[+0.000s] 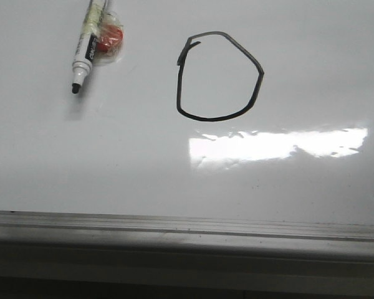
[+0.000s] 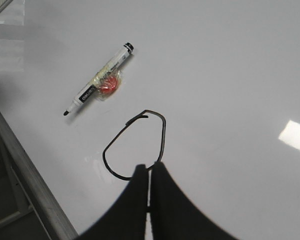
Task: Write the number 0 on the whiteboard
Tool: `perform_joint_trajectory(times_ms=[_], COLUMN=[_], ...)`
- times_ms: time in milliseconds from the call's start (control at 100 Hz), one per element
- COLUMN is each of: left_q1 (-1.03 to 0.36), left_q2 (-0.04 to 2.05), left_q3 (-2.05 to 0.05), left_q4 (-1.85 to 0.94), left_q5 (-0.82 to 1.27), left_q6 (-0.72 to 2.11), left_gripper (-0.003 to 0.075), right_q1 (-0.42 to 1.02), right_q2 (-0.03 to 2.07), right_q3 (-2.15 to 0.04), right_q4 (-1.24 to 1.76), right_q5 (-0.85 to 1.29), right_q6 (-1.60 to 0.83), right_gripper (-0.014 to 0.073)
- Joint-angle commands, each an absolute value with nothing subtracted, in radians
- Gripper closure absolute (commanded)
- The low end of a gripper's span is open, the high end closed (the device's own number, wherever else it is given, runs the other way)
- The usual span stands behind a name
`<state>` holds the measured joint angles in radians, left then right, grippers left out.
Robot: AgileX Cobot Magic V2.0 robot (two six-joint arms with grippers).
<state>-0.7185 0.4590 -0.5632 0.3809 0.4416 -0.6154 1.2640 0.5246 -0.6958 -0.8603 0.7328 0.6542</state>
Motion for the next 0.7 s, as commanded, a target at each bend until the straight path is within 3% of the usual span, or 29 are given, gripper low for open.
perform_joint_trajectory(times_ms=[0, 140, 380, 690], left_q1=[-0.717, -0.658, -0.501, -0.235], left_q2=[0.454, 0.41, 0.2, 0.02], left_q3=[-0.566, -0.428, -0.125, 0.037], left_q4=[0.462, 0.511, 0.382, 0.1], left_q5=[0.377, 0.286, -0.129, -0.12], left_q6=[-0.616, -0.616, -0.498, -0.322], left_gripper=[0.074, 0.074, 0.074, 0.074], right_q1=[1.259, 1.259, 1.259, 1.259], right_q2=[0.527, 0.527, 0.527, 0.527], right_q3=[-0.722, -0.722, -0.722, -0.722], right_q4=[-0.906, -0.906, -0.906, -0.906], right_q5=[0.678, 0.678, 0.678, 0.678], right_q6=[0.655, 0.655, 0.655, 0.655], right_gripper=[0.0641, 0.0641, 0.0641, 0.0641])
